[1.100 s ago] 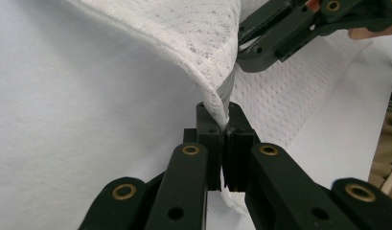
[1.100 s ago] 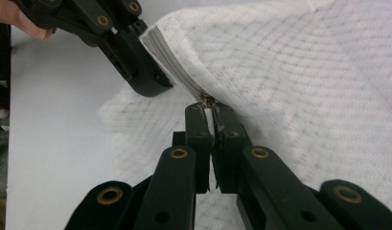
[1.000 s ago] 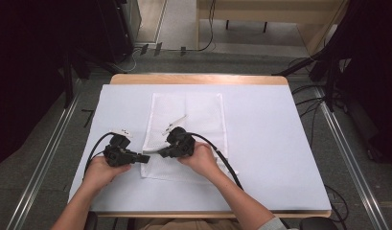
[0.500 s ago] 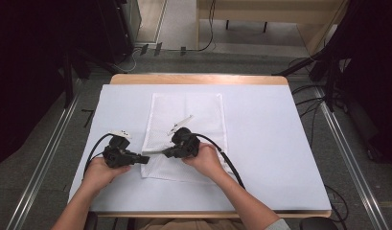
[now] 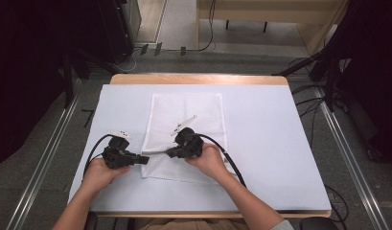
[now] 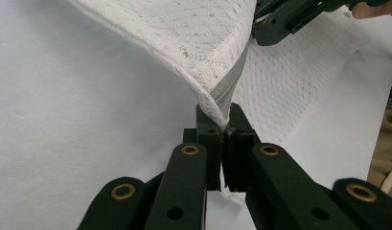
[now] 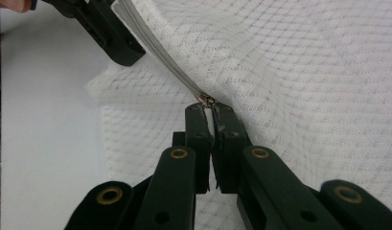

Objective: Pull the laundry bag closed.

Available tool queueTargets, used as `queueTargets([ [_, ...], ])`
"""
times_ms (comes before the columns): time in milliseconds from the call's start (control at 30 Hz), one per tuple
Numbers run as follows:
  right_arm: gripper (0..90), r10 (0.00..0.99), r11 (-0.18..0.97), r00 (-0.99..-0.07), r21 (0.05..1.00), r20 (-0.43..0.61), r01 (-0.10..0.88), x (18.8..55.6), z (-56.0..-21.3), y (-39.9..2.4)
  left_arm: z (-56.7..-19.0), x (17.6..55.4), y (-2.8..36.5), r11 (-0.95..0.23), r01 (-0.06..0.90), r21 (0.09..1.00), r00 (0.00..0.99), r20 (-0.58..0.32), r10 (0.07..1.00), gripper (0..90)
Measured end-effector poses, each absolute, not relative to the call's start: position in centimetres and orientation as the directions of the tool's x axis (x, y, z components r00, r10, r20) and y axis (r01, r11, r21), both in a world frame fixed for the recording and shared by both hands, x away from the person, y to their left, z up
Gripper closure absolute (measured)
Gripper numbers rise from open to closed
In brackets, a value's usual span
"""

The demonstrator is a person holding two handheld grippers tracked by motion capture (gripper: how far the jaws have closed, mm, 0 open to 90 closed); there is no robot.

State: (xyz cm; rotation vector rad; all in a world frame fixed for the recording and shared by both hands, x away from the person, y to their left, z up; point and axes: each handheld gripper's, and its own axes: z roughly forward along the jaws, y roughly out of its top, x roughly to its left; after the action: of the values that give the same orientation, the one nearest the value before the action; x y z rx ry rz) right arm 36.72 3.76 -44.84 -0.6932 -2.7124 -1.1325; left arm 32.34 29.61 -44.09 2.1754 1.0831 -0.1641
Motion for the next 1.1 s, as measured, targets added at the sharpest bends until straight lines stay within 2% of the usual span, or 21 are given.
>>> queueTargets([
  [833, 88.0, 0.409, 0.618, -0.872, 0.621, 0.27, 0.482, 37.0, -44.6, 1.1, -44.1, 32.1, 29.5, -0.415, 0.739, 0.532, 0.648, -0.391, 0.653, 88.0],
  [1100, 88.0, 0.425, 0.62, -0.867, 0.614, 0.261, 0.489, 37.1, -44.7, 0.2, -44.1, 32.3, 29.8, -0.394, 0.767, 0.507, 0.617, -0.416, 0.668, 88.0],
])
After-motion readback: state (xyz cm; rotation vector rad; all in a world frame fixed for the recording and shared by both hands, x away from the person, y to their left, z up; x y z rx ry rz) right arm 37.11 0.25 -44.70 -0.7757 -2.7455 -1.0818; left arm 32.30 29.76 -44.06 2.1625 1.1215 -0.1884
